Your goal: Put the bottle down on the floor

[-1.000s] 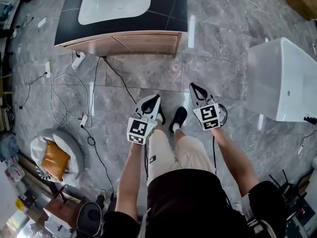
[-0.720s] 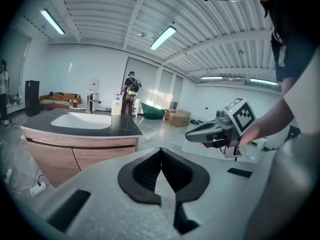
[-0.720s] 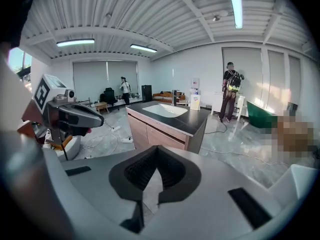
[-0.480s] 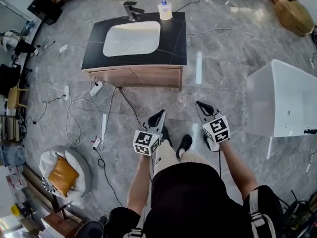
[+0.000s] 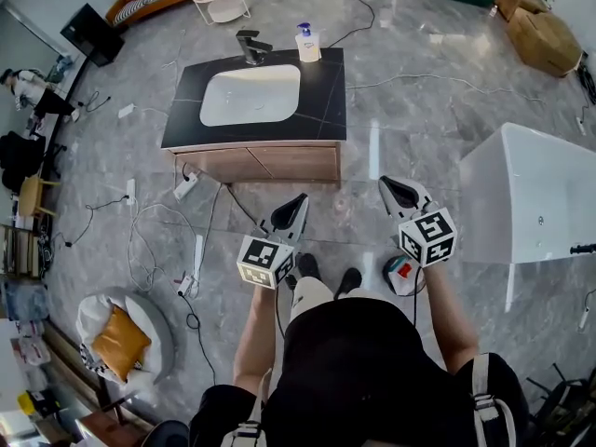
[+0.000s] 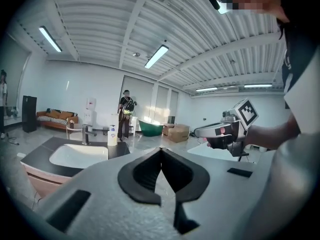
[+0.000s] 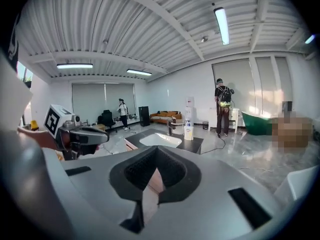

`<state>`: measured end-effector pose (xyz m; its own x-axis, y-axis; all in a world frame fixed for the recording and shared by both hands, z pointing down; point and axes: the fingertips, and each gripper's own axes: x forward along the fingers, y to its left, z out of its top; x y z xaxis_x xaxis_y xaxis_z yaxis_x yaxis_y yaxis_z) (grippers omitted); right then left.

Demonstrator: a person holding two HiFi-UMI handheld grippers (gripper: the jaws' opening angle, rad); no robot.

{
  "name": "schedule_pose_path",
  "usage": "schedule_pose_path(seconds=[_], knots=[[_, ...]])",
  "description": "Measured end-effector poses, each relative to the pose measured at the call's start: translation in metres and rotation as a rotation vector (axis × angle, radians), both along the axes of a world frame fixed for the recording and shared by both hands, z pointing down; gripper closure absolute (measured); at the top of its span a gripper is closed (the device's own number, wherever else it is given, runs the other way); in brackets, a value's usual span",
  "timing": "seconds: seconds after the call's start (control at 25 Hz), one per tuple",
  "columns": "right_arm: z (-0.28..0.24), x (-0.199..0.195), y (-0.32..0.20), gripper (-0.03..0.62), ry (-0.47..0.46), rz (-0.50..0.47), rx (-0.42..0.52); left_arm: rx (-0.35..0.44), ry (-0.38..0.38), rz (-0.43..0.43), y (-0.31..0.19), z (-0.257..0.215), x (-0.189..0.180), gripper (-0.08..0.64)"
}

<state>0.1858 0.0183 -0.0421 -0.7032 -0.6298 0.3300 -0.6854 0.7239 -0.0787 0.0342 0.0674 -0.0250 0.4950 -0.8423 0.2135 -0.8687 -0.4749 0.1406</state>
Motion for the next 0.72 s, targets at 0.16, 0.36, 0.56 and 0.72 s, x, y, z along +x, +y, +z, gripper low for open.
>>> schedule_pose_path(seconds=[0.16,0.36,0.56,0.72], knots=[[-0.033,-0.003,-0.011,0.589,-0.046,0.001,0.023,0.051,-0.008,0.005,-0.017,-0.035,-0.002,0.541],[-0.071,-0.005,-0.014,0.589,-0.067,0.003,0.072,0.119,0.007,-0.007,-0.026,-0.078,-0.002,0.541],[-0.104,-0.009,-0.007,0.588,-0.087,-0.019,0.116,0.140,0.038,0.013,-0.025,-0.103,0.003,0.541],[-0.113,-0.011,0.001,0.589,-0.092,-0.027,0.137,0.160,0.036,0.009,-0.019,-0.109,0.002,0.541]])
